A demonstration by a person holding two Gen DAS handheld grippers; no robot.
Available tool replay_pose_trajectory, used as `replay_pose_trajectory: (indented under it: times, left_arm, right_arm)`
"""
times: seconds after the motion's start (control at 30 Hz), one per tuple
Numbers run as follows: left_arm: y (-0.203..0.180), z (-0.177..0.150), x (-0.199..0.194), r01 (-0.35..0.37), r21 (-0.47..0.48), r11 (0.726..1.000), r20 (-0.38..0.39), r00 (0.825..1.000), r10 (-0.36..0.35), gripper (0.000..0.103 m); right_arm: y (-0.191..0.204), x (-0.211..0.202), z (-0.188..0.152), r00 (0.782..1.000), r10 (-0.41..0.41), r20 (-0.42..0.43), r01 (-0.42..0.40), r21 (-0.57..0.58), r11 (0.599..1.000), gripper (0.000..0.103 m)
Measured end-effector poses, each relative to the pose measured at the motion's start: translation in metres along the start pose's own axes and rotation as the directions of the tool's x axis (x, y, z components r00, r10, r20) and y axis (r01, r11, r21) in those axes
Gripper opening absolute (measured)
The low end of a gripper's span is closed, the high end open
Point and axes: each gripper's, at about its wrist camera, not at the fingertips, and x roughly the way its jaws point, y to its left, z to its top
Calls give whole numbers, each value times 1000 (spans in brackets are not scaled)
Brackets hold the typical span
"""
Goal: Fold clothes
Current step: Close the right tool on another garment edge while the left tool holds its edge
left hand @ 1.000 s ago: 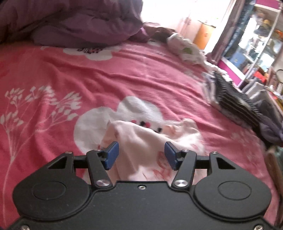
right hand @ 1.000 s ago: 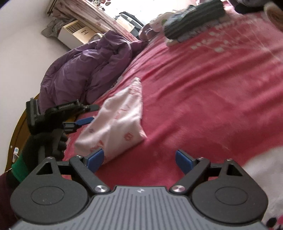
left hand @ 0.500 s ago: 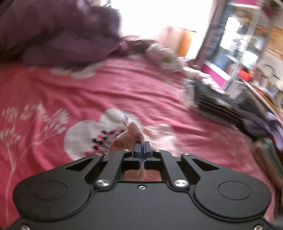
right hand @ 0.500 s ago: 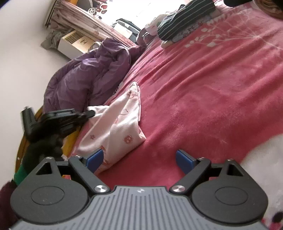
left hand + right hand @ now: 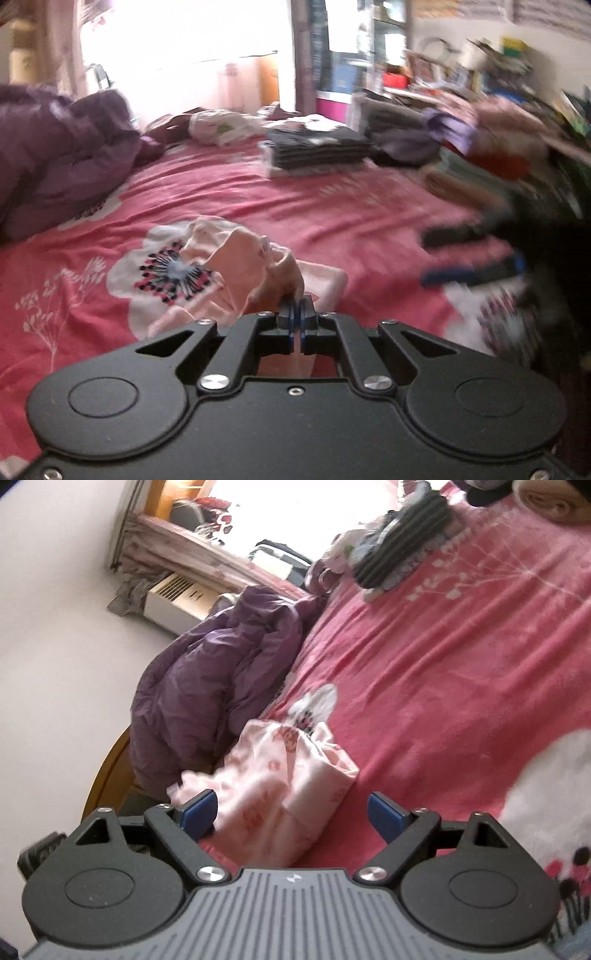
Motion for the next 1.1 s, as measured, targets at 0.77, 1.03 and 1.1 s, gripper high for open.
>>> replay_pose_trajectory:
  times: [0.77,1.03,1.1]
  left_arm:
    - [-38,-49,-24,99,38,994,-107,990,-95,0]
    - [-30,-48,-26,95,1,995,-99,991,-95,0]
    - [-26,-47,-28,91,-26,996,-86,992,-93,0]
  right_arm:
    - [125,100,53,903,-112,-415,-263,-739,620,76]
    - [134,125,34,807,-195,-557,-398,-758,516,39]
    - [133,119,30,816,-188,-546,-391,-762,516,34]
